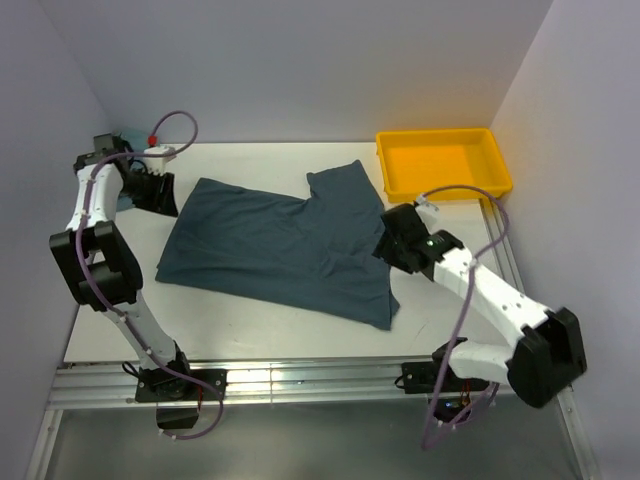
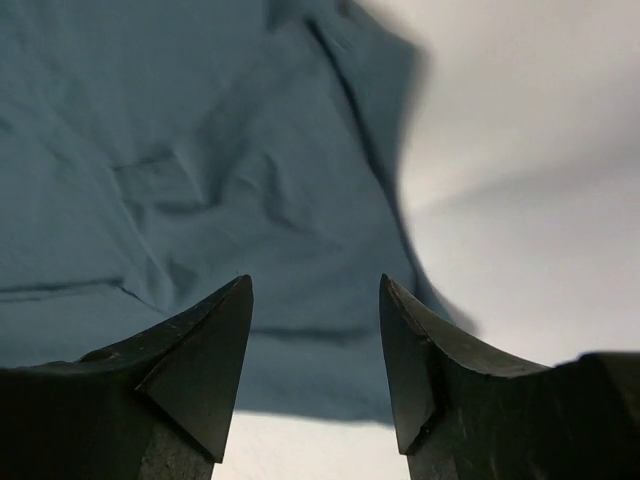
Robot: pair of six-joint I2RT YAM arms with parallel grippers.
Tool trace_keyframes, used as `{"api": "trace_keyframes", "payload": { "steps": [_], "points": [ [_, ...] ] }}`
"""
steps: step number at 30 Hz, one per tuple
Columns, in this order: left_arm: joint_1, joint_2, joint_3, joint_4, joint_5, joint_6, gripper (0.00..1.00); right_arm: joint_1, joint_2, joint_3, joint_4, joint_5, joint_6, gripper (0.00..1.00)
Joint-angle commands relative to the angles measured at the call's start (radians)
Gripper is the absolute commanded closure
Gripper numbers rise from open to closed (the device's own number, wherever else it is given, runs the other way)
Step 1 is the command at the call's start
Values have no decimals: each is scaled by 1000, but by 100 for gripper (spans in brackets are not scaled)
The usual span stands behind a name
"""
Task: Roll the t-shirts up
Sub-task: Fold the tshirt
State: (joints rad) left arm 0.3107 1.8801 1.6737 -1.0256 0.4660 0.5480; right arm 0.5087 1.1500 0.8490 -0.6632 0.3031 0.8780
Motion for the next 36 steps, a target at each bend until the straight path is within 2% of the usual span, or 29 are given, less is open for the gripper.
{"api": "trace_keyframes", "payload": {
  "steps": [1,2,6,9,11,15,18,26,31,36],
  "points": [
    [-51,14,24,120,107,-109,52,-19,129,122,137,-13,-105,40],
    [-56,23,27,143,120,-121,53,-24,193,143,146,-18,-109,41],
    [-61,24,0,436,122,-284,50,-55,318,254,169,14,-129,44],
    [-77,91,49,544,85,-324,49,-75,399,317,197,48,-172,45],
    [-91,184,104,556,56,-310,47,-88,476,363,188,63,-191,45],
    [-108,362,327,510,36,-310,47,-121,568,462,201,77,-258,44],
    [-110,447,392,510,48,-309,44,-150,646,522,223,56,-289,44],
    [-134,510,396,572,40,-307,41,-214,823,645,228,33,-317,44],
    [-148,550,454,562,22,-310,40,-231,921,784,179,54,-352,44],
    [-154,582,497,555,16,-319,39,-236,978,852,151,62,-367,44]
  ]
}}
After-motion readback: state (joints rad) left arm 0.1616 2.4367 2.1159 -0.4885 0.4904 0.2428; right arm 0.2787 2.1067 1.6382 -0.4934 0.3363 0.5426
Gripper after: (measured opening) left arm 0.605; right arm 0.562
